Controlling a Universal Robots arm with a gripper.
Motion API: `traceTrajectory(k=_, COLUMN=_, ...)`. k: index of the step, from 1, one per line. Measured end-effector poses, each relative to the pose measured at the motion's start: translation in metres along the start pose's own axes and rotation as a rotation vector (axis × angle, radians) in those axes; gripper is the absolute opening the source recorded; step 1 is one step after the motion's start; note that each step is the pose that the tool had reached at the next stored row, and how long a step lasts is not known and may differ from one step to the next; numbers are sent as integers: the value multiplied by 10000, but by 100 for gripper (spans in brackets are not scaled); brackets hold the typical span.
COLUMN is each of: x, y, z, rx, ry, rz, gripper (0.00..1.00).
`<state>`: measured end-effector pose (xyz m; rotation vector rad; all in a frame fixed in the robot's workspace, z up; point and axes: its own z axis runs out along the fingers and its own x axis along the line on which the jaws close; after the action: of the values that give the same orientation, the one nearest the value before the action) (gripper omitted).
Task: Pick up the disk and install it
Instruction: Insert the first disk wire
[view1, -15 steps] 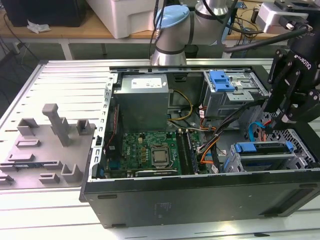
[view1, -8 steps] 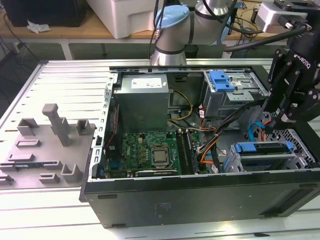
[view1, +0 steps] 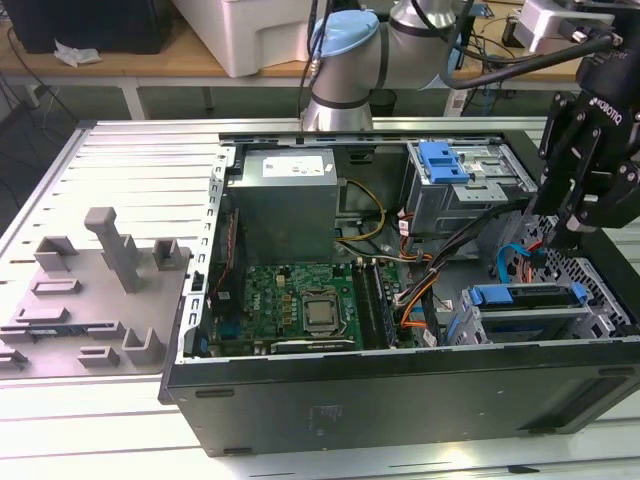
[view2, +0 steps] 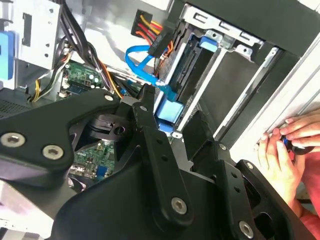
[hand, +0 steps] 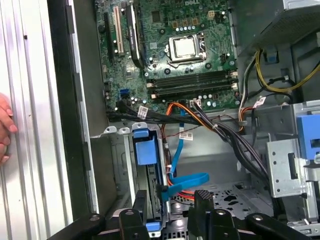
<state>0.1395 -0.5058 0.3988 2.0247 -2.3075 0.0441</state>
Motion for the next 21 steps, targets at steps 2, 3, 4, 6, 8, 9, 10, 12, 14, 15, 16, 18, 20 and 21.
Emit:
traceTrajectory(k=2, x=-62, y=-36, z=-5, rx=14, ry=126, rz=21, gripper=51)
traceTrajectory(k=3, x=-98, y=-46, z=-7, rx=16, ry=180, rz=23, gripper=51)
traceTrajectory(k=4, x=-117, y=-57, z=-9, rx=15, ry=224, rz=23, gripper=51)
traceTrajectory(k=6, x=-165, y=-97, z=-8, rx=9, ry=402, rz=29, gripper=51)
traceTrajectory(k=8, x=-185, y=-129, z=-5, rx=0, ry=569, rz=35, gripper=51)
traceTrajectory(k=9, x=-197, y=-150, z=-3, rx=-5, ry=712, rz=45, gripper=51)
traceTrajectory(k=10, x=-205, y=-161, z=0, rx=-6, ry=794, rz=49, gripper=51)
traceTrajectory(k=12, x=-225, y=-178, z=7, rx=-1, ry=970, rz=59, gripper=51)
traceTrajectory(k=14, x=-266, y=-197, z=21, rx=17, ry=1234, rz=76, gripper=51)
traceTrajectory(k=15, x=-295, y=-200, z=30, rx=28, ry=1342, rz=82, gripper=51)
traceTrajectory(k=16, x=-315, y=-199, z=35, rx=35, ry=1391, rz=84, gripper=51)
traceTrajectory(k=18, x=-370, y=-194, z=44, rx=48, ry=1490, rz=90, gripper=51)
traceTrajectory(k=20, x=-425, y=-190, z=54, rx=59, ry=1578, rz=95, gripper=51)
traceTrajectory(k=21, x=-466, y=-190, z=64, rx=70, ry=1670, rz=99, gripper=51)
